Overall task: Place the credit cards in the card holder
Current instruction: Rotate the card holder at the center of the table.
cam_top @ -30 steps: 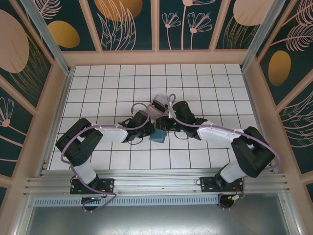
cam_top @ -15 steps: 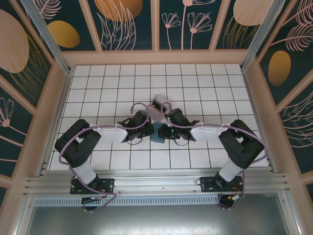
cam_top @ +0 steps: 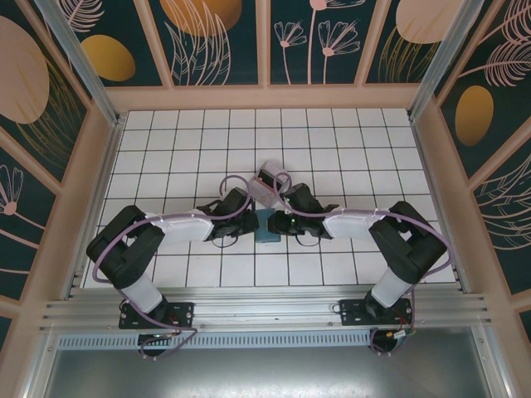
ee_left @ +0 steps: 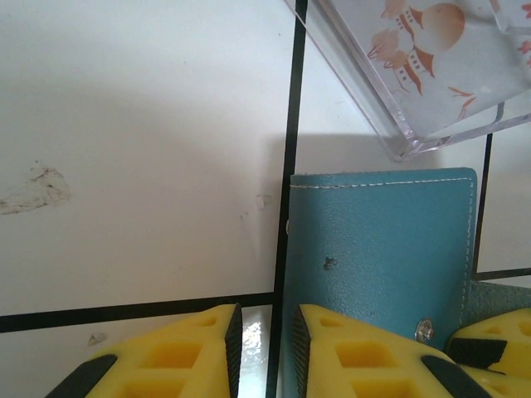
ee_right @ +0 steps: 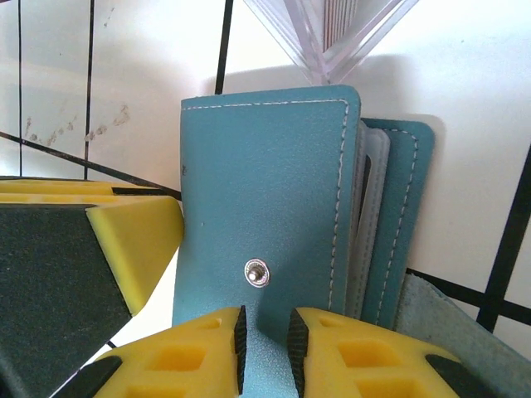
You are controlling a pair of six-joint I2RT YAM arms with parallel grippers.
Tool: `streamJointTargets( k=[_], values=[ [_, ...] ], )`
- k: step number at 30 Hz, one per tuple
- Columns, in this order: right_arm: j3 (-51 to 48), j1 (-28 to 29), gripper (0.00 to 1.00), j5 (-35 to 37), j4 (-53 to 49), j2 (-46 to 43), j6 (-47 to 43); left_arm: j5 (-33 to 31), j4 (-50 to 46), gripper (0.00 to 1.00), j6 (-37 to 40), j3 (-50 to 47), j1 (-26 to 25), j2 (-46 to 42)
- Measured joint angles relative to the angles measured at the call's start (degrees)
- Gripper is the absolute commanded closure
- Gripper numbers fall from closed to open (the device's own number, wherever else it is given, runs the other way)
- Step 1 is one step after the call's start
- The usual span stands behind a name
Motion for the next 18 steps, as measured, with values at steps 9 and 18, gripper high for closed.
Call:
streamJointTargets(
  k=[9, 18],
  values=[
    [-1.27, -0.70, 0.73, -1.53, 2.93, 0.15, 0.96, 3.78, 2.58, 0.67, 0.17, -1.14, -0.31, -1.46],
    [-2.34, -1.09, 0.72, -2.36, 4.81, -0.15, 1.36, 5.42, 7.17, 0.72, -0.46, -3.54, -0.37, -0.70]
  ],
)
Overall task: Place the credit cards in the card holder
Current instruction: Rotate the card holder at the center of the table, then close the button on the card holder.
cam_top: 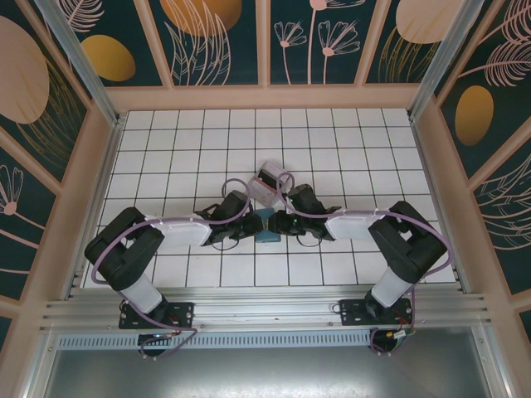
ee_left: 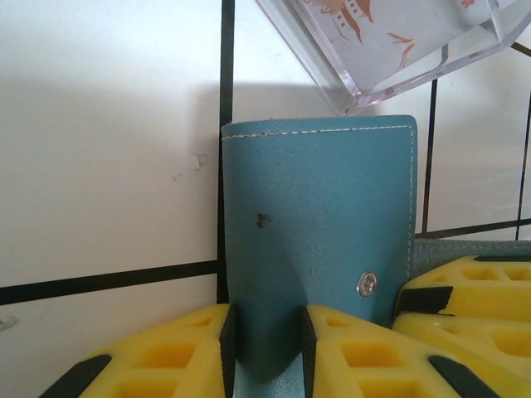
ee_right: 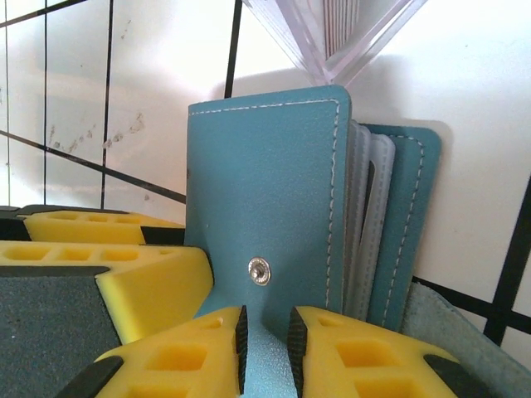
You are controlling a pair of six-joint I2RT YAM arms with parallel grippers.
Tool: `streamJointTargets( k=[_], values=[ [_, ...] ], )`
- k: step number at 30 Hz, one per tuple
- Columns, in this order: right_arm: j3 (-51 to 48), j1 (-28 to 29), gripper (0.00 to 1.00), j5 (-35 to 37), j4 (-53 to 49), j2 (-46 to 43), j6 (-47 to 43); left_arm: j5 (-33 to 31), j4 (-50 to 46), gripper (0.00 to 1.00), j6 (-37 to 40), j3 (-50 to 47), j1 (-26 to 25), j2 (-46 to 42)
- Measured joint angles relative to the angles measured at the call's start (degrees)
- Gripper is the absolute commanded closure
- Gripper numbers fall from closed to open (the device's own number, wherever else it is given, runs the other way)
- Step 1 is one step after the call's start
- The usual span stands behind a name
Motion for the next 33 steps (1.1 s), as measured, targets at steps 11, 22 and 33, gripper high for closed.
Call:
streamJointTargets(
  k=[11, 22, 33],
  values=[
    [-1.73, -5.92, 0.62, -0.15, -4.98, -12.04, -0.09, 1.49, 4.11, 0.73, 0.02, 0.90, 0.00, 3.15],
    [-17.62, -18.67, 0.72, -3.63, -2.93, -18.14, 2.14, 1.68, 4.04, 0.73, 0.04, 1.55, 0.00, 3.69],
    [-13.57, -13.75, 0.77, -6.84, 9.25, -6.16, 4.50, 1.66, 2.56, 0.73, 0.04, 2.29, 0.00, 3.67]
  ],
)
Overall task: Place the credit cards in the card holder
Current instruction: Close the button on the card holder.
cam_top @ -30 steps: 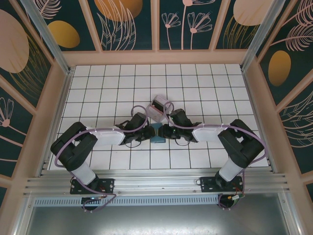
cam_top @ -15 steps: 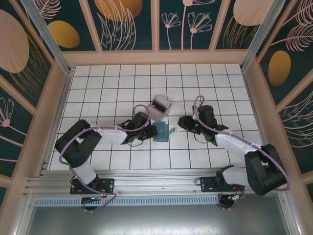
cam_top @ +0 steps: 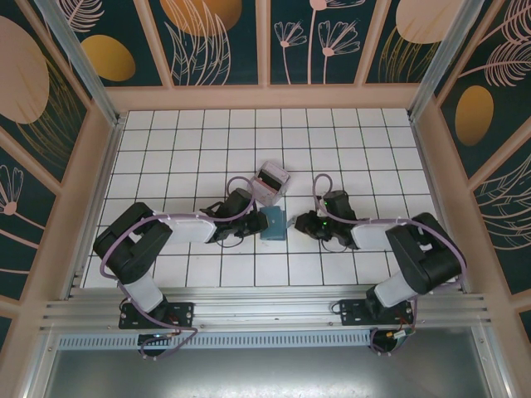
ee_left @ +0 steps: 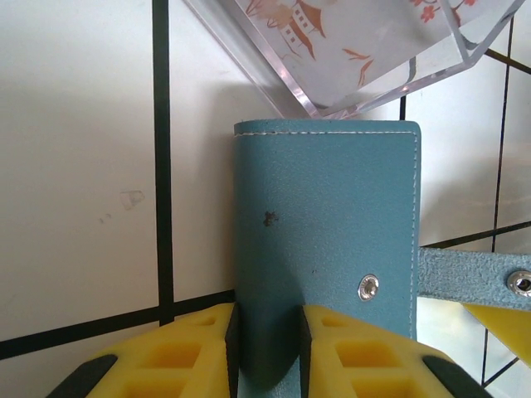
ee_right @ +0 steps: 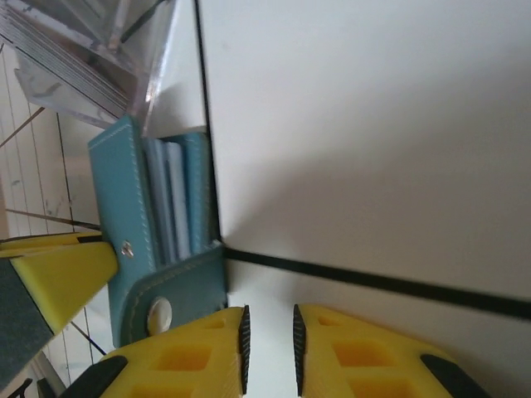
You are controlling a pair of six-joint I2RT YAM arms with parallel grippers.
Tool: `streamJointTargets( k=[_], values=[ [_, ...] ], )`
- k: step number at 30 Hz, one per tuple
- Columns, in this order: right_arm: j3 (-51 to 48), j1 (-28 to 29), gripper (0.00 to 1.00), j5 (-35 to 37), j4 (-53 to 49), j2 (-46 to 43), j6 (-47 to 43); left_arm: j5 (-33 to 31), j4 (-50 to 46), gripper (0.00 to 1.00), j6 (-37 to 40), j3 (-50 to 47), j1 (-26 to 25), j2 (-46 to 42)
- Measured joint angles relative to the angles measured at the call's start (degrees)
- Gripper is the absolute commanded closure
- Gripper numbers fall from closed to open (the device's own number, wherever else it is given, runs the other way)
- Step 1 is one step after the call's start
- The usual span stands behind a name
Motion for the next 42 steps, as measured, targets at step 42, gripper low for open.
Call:
streamJointTargets(
  k=[42],
  values=[
    [8.55, 1.03, 0.79, -5.05, -5.51, 3.52, -7.41, -2.78, -7.80, 0.74, 0.72, 5.73, -1.97, 1.77]
  ],
)
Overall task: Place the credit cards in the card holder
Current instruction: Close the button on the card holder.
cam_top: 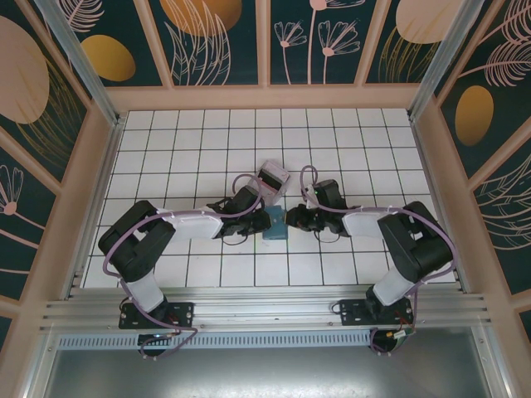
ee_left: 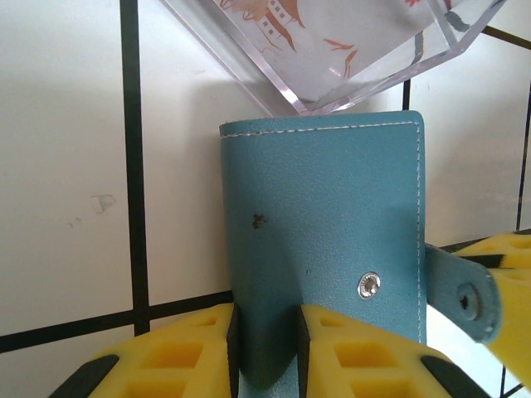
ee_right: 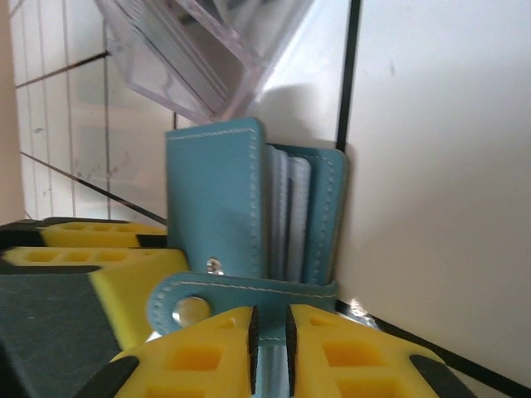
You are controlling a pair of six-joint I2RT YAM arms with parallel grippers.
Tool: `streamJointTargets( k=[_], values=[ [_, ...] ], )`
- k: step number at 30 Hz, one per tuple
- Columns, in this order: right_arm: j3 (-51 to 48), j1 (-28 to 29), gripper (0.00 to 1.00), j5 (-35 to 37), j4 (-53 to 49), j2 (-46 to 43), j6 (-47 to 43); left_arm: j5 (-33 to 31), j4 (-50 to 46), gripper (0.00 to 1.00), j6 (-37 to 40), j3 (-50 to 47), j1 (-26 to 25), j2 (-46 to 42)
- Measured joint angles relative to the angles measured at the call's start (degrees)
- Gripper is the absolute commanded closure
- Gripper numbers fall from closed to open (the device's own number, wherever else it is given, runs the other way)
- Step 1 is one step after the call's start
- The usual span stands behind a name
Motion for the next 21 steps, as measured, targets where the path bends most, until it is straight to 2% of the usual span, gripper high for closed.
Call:
streamJointTargets(
  k=[6, 21],
  values=[
    [0.00, -1.07, 0.81, -0.37, 0.31, -3.19, 0.00, 0.00, 0.02, 0.74, 0.00, 0.00, 0.00, 0.00],
    [1.66, 2.21, 0.83, -1.86, 3.54, 3.96, 1.09, 0.11, 0.17, 0.74, -0.02, 0.00, 0.00, 0.07]
  ],
)
